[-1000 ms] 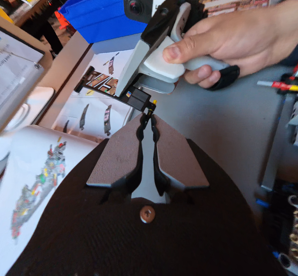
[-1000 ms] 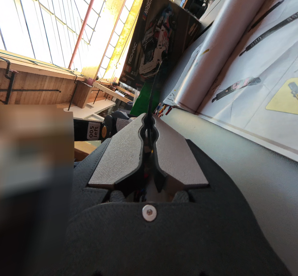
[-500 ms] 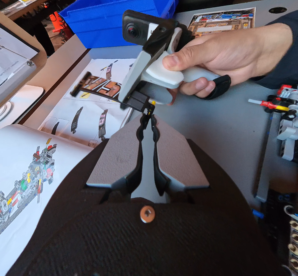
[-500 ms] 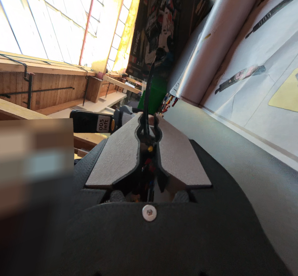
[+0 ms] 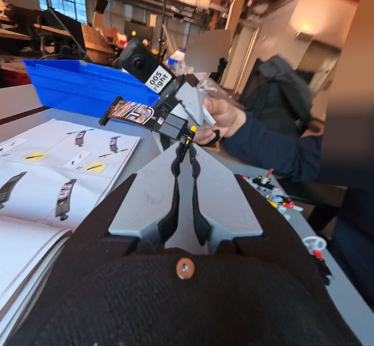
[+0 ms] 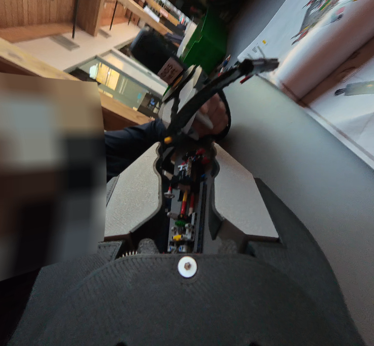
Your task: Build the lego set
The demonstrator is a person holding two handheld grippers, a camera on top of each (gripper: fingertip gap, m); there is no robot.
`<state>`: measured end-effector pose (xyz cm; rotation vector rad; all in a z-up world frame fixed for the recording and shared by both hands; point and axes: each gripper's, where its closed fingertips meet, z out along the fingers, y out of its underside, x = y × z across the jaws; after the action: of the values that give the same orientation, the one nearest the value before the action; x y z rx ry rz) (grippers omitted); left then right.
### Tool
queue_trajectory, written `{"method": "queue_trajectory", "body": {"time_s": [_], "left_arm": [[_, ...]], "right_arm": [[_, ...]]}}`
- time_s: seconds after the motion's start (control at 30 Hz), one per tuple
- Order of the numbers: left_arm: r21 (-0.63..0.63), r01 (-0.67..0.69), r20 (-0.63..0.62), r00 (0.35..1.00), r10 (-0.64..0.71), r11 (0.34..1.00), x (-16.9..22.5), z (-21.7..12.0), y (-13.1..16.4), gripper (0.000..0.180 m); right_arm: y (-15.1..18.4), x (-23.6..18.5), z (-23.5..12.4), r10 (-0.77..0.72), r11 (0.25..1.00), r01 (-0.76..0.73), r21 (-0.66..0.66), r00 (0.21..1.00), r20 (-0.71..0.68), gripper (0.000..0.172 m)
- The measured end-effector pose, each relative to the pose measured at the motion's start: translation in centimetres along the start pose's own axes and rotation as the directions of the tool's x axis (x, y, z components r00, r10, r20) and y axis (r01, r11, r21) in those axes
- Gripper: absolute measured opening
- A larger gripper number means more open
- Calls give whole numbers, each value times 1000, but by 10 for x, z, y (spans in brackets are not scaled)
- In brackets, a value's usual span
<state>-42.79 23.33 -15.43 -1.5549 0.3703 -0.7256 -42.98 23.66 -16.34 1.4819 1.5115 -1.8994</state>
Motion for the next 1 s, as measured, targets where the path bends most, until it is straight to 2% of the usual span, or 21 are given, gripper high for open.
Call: {"method": "queue_trajectory", "body": {"time_s": [0.07, 0.13, 0.2, 0.27, 0.43, 0.5, 0.57, 0.63, 0.73, 0.8, 1.0], "left_arm": [[56, 70, -27, 997, -69, 996, -2, -7, -8, 4], [84, 142, -60, 989, -137, 986, -4, -14, -11, 4], [108, 188, -56, 982, -183, 976, -9, -22, -13, 4], [149, 205, -46, 979, -200, 967, -10, -31, -20, 4], [286, 75, 97, 990, -107, 955, -3, -64, -47, 4], [361, 10, 169, 983, -75, 933, 7, -81, -59, 3], [395, -63, 244, 969, -38, 917, 19, -97, -66, 3], [366, -138, 323, 946, 13, 921, 31, -106, -68, 3], [348, -236, 424, 903, 72, 908, 52, -125, -77, 3], [329, -273, 466, 880, 97, 904, 67, -137, -81, 3], [248, -326, 591, 797, 124, 912, 96, -185, -75, 3]], "right_arm": [[9, -8, -7, -53, 997, 53, -62, 999, -7, 44], [14, -10, -13, -173, 979, 166, -119, 983, -58, 38], [6, -4, -17, -351, 934, 330, -136, 917, -190, 37], [-2, -10, -10, -447, 895, 429, -126, 863, -234, 31], [-26, -51, 30, -395, 918, 394, -38, 906, -151, 26], [-39, -74, 49, -410, 910, 414, -3, 902, -135, 21], [-46, -88, 71, -445, 894, 447, -27, 880, -165, 22], [-49, -93, 93, -489, 872, 484, -77, 845, -219, 20], [-44, -112, 127, -517, 856, 512, -72, 837, -180, 17], [-40, -117, 145, -517, 855, 512, -78, 837, -181, 6], [-23, -134, 196, -579, 815, 561, -146, 803, -143, 5]]}}
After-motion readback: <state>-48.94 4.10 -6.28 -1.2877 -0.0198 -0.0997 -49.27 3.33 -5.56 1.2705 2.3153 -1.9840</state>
